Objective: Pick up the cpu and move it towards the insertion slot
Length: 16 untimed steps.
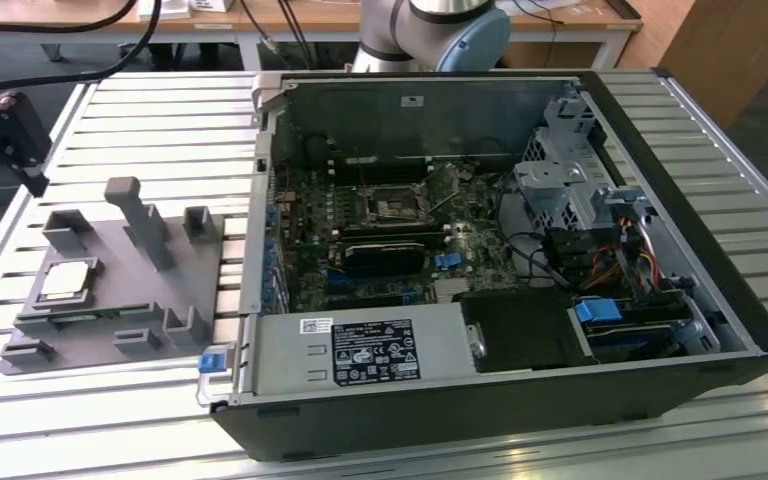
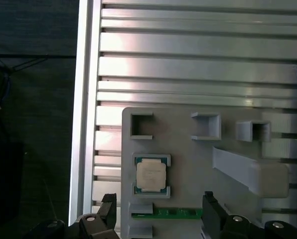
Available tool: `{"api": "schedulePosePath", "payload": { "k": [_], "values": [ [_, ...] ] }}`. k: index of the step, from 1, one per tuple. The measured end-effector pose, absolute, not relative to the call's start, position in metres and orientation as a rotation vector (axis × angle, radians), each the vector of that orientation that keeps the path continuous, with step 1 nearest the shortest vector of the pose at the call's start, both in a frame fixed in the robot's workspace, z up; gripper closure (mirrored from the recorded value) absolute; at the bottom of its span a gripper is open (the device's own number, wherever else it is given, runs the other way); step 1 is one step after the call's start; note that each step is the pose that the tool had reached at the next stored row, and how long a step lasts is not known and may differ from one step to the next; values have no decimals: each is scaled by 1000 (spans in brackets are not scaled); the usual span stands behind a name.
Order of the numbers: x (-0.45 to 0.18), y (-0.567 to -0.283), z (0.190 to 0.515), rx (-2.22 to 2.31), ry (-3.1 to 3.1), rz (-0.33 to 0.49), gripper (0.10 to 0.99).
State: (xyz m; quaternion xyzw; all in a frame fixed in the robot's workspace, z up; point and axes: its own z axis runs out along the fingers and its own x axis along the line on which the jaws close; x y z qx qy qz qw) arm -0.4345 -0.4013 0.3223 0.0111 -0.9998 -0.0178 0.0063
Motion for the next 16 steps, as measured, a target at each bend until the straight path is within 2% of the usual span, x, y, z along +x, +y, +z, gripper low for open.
{"api": "schedulePosePath", "payload": {
  "k": [16],
  "values": [
    [-435, -402, 304, 35, -3128, -56, 310]
  ]
}}
